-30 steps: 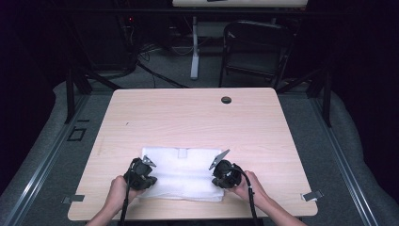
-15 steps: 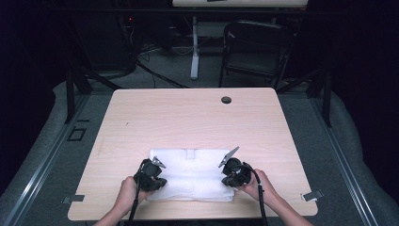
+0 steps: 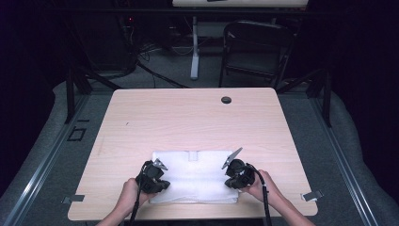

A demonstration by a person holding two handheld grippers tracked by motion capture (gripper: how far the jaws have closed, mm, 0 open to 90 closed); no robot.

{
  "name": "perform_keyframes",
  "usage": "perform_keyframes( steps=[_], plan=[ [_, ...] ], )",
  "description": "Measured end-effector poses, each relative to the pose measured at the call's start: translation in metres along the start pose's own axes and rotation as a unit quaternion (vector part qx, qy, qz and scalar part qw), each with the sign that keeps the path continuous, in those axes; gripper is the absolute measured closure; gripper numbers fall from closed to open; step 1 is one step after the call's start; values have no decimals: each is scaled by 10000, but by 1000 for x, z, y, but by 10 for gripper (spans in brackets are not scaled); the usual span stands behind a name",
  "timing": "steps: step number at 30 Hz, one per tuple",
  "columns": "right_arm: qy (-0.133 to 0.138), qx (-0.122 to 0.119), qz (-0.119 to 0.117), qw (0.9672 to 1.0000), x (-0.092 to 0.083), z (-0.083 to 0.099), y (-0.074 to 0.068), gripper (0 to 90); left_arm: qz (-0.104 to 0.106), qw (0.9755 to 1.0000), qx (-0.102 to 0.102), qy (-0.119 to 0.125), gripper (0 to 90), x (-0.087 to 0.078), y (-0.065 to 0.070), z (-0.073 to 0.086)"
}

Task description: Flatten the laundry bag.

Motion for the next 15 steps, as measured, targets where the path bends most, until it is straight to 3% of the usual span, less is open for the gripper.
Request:
perform_keyframes(
  steps=[1, 2, 5, 6, 7, 8, 10, 13, 15],
  plan=[
    [56, -12, 80, 10000, -2, -1, -1, 868, 16, 10000, 49, 60, 835, -1, 1, -1],
    [181, -37, 131, 9997, -7, -3, -4, 837, 76, 9999, 140, 3, 731, -3, 3, -2],
    [414, -124, 174, 9989, -17, -5, -11, 766, 141, 9994, 281, 152, 513, -9, 8, -4],
    [457, -160, 144, 9987, -19, -6, -14, 739, 54, 9992, 344, 175, 429, -11, 10, -4],
    [457, -160, 144, 9987, -19, -6, -14, 739, 52, 9991, 348, 218, 429, -13, 11, -4],
    [449, -196, 89, 9988, -21, -6, -19, 665, 103, 9990, 370, 232, 351, -14, 12, -4],
    [436, -284, 62, 9986, -20, -5, -24, 621, 1, 9991, 366, 231, 271, -15, 13, -4],
    [380, -454, -10, 9982, -16, -5, -30, 617, 23, 9990, 312, 305, 190, -18, 11, -3],
    [353, -566, 8, 9978, -13, -5, -35, 632, 42, 9989, 293, 354, 184, -19, 9, -3]
  ],
)
Point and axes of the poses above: each handheld gripper's, and its own axes: x roughly forward along the jaws, z roughly out of its underside, y roughly to its right, the point moved 1 cm from there along x, roughly forward along the jaws, and after that the axes turned 9 degrees about z, right-handed, at the moved point
